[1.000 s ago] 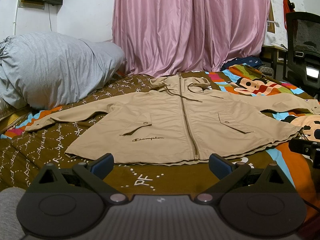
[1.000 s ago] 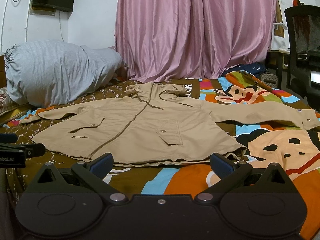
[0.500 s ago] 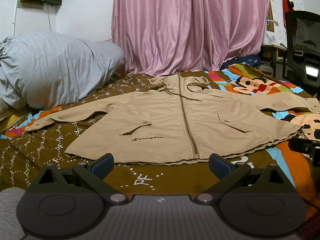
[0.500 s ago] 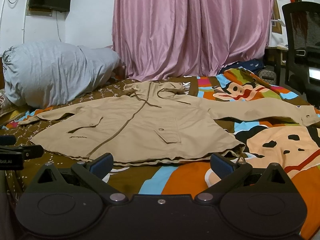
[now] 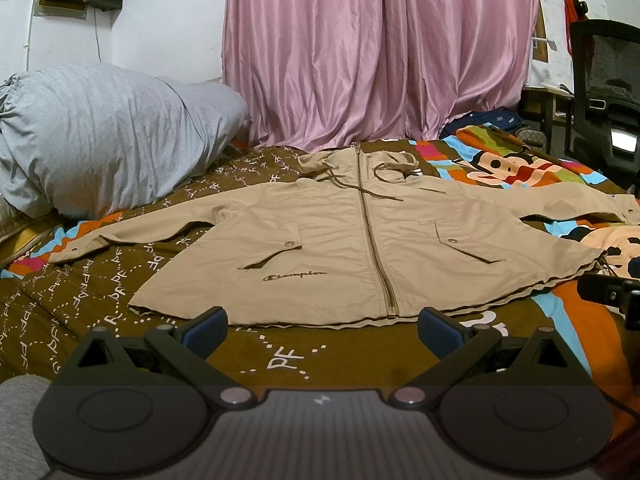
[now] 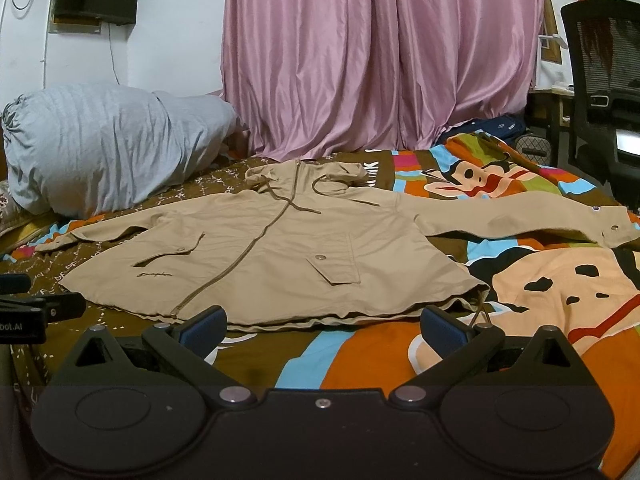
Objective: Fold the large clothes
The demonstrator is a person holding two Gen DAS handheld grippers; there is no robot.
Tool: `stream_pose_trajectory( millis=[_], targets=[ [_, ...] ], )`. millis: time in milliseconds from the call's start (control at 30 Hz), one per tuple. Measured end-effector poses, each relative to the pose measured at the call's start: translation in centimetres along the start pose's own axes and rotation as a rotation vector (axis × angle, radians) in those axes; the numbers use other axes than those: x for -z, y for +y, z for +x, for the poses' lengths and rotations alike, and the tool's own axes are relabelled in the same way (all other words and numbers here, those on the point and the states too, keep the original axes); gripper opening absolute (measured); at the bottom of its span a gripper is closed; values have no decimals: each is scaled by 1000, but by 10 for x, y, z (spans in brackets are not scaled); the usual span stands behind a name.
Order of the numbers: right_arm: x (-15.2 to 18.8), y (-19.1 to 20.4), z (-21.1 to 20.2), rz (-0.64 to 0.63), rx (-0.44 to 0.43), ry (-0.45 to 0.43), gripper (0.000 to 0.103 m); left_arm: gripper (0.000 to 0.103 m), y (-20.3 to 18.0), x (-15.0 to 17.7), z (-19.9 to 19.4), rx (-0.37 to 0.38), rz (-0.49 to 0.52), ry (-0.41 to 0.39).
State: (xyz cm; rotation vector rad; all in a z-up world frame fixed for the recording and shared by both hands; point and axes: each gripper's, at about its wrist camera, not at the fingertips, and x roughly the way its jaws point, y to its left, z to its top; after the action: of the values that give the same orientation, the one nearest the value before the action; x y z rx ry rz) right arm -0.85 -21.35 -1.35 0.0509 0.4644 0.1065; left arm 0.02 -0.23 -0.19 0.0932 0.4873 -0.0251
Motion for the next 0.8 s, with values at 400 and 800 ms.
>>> stream_pose_trajectory(
  millis=[400,800],
  targets=[
    [0,-1,1,4,0,1,103,102,0,2,1,0,1,3],
    [4,1,3,11,18,15,102,102,-4,11,9,-16,-1,53]
  ],
)
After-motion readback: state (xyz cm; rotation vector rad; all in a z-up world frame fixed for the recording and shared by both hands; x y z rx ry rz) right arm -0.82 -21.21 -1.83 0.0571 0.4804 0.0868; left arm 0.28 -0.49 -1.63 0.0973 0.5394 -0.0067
